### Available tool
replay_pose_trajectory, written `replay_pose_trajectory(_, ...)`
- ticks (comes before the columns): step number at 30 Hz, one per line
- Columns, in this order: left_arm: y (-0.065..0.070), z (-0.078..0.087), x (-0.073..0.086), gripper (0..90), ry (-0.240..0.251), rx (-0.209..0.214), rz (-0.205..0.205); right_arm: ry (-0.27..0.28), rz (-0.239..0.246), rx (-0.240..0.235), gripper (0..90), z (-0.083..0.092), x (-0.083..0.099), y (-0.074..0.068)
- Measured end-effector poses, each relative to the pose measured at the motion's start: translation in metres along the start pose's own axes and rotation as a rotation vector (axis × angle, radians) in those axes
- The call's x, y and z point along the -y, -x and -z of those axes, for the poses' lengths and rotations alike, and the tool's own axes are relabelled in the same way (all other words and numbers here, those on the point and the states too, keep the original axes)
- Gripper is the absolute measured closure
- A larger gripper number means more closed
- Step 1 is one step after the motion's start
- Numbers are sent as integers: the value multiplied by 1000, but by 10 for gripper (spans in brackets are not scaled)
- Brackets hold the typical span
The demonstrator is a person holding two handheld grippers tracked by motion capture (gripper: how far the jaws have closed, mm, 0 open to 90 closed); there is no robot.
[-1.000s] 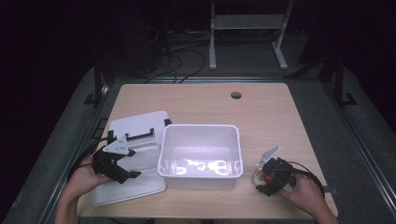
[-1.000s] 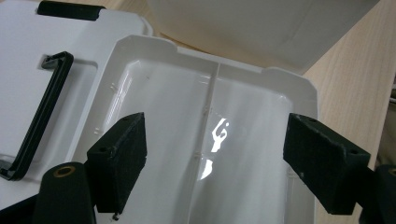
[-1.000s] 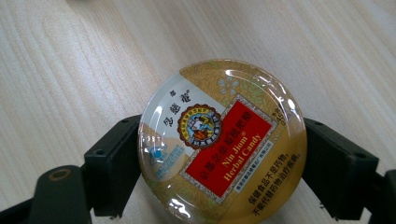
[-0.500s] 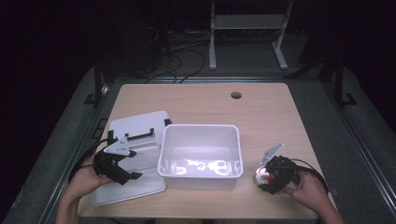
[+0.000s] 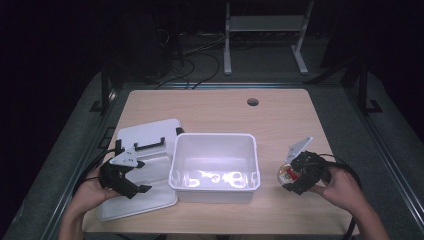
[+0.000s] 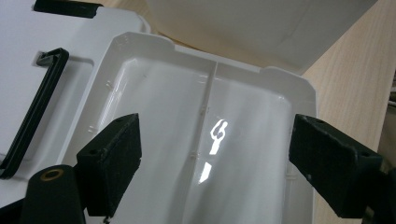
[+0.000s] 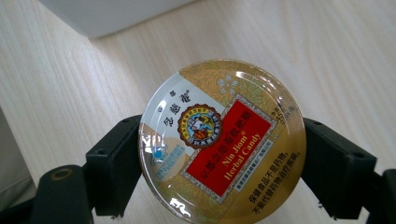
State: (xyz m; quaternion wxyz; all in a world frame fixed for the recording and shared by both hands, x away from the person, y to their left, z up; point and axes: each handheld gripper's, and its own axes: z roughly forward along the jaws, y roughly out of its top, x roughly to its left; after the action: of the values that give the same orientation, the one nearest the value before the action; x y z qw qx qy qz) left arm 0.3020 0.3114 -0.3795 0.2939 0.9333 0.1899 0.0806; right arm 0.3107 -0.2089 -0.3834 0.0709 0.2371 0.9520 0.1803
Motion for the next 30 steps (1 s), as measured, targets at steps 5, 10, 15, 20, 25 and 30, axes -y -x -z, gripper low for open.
replay_pose_trajectory(5,-1,-1,1,160,0,2,2,6,28,1,197,14,-13,5)
replay_pose_trajectory(10,-2,0,3,156,12,9,7,15,61,2,198,26,-27,5)
replay_pose_trajectory(15,-2,0,4,147,9,11,11,11,95,2,198,37,-41,5)
replay_pose_trajectory(20,-3,0,6,147,6,11,14,14,124,1,197,48,-54,4)
replay_pose_trajectory(25,-3,1,6,147,11,11,22,11,157,-2,197,56,-69,2)
replay_pose_trajectory(30,-4,1,6,146,13,13,22,11,190,-13,198,61,-85,-3)
